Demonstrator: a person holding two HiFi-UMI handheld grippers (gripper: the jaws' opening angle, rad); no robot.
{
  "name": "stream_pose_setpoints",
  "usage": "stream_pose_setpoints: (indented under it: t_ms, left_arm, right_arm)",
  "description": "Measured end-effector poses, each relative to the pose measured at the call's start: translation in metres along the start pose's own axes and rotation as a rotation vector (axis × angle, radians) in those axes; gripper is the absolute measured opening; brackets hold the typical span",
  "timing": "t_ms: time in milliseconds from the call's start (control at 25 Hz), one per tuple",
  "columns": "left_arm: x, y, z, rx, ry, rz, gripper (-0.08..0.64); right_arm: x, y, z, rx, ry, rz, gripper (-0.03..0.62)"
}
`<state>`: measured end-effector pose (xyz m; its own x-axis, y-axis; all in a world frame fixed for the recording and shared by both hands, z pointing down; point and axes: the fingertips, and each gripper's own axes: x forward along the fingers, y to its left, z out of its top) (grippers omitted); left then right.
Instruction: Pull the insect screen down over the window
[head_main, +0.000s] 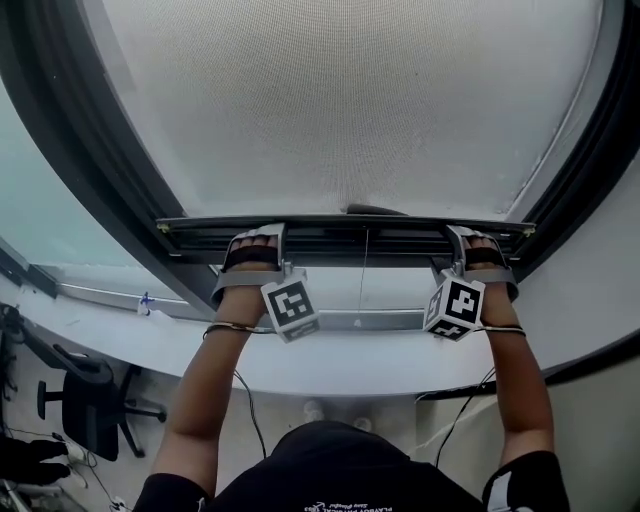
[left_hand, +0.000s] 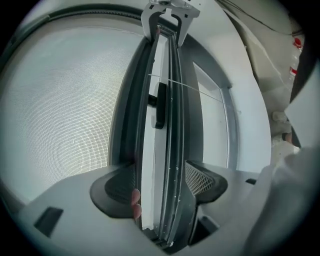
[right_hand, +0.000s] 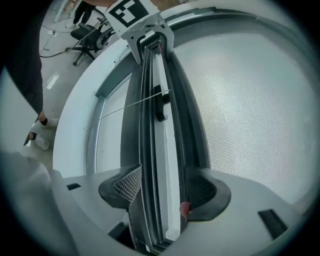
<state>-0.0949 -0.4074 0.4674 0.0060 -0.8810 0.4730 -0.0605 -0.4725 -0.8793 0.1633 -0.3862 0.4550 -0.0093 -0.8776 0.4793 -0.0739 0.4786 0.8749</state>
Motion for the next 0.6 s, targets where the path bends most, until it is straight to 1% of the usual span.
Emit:
stream_pose_setpoints:
  t_ms: [80,240,360,400,520,600]
  left_arm:
    - [-0.001,-0.005,-0.002,0.021,0.000,-0.024,0.313]
    - [0.007,-0.020,-0.003,0.071,-0.012,-0.024,0.313]
    - [0.014,-0.039,-0.005,0.108,-0.002,-0.021,0.313]
    - [0.014,-0.044,-0.005,0.107,0.004,-0.032,0.313]
    - [0.016,-0.049,-0.004,0.075,0.003,-0.075,0.313]
    - [0.018,-0.054,-0.005,0.064,-0.002,-0.085,0.313]
  right_arm:
    - [-0.001,0.008,-0.002,-0.017,0.010,0.022,0.252]
    - [0.000,0.020,0.003,0.050,-0.005,0.083,0.252]
    - [0.013,0.041,-0.002,0.016,-0.004,0.075,0.252]
    - [0.014,0.045,-0.003,0.015,-0.001,0.078,0.252]
    - [0.015,0.046,-0.003,0.031,0.002,0.098,0.252]
    - [0.018,0.052,-0.003,0.028,0.008,0.106,0.252]
